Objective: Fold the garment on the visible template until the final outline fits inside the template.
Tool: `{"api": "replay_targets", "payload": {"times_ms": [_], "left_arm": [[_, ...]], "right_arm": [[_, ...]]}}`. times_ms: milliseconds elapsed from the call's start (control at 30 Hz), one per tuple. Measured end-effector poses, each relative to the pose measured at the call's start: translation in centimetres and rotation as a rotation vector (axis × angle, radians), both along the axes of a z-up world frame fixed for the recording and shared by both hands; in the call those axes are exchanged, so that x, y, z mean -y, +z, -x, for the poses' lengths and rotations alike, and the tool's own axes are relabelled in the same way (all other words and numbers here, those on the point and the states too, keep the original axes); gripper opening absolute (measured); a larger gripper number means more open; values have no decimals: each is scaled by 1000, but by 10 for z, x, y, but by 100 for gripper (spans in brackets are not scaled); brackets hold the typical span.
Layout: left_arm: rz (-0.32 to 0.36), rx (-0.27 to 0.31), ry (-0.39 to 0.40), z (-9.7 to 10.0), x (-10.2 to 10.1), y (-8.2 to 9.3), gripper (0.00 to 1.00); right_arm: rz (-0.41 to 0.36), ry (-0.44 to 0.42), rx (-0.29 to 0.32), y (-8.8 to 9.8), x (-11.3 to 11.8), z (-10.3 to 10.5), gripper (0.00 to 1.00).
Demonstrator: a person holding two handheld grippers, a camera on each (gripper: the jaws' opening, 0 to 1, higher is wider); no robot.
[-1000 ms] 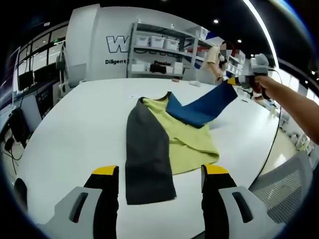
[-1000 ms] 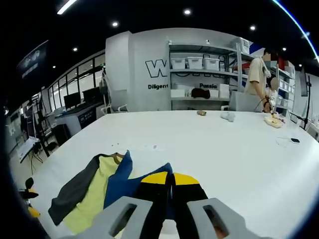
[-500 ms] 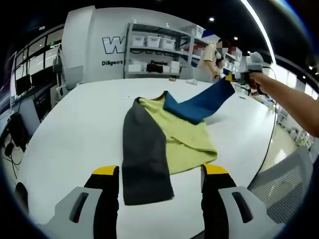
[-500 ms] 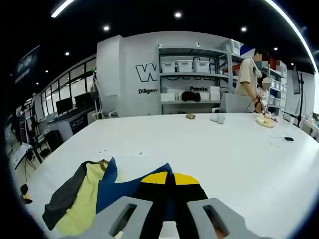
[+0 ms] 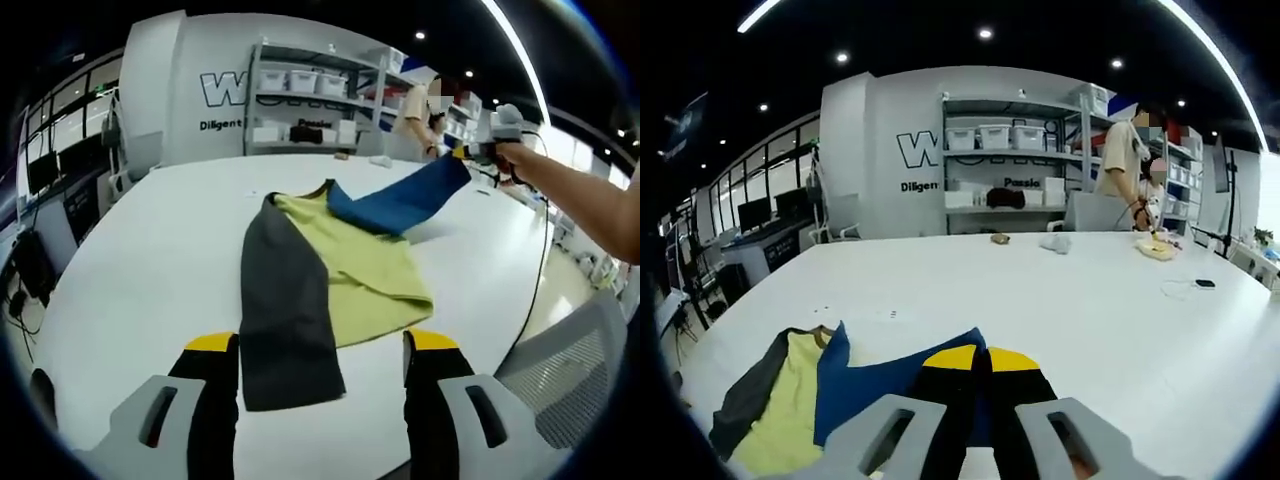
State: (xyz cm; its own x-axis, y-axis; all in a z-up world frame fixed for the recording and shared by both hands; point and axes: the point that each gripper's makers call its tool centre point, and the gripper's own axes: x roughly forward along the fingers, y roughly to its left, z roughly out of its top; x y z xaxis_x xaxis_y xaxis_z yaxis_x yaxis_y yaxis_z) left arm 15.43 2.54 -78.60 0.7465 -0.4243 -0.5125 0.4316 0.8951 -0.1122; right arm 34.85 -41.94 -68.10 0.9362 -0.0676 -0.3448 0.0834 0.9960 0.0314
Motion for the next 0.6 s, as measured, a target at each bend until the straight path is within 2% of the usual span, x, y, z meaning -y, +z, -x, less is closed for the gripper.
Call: {"api": "replay_targets", "payload": {"times_ms": [267,400,600], "left_arm": [[11,11,5,-1,1,2,68],[29,30,1,-2,3,6,70],[44,36,-11,-2,7,8,72]], "right_arm": [[26,-45,27,4,22,-7,0],[64,-62,30,4,31,-10,0],[120,-96,12,-8,48,-16,0]]}}
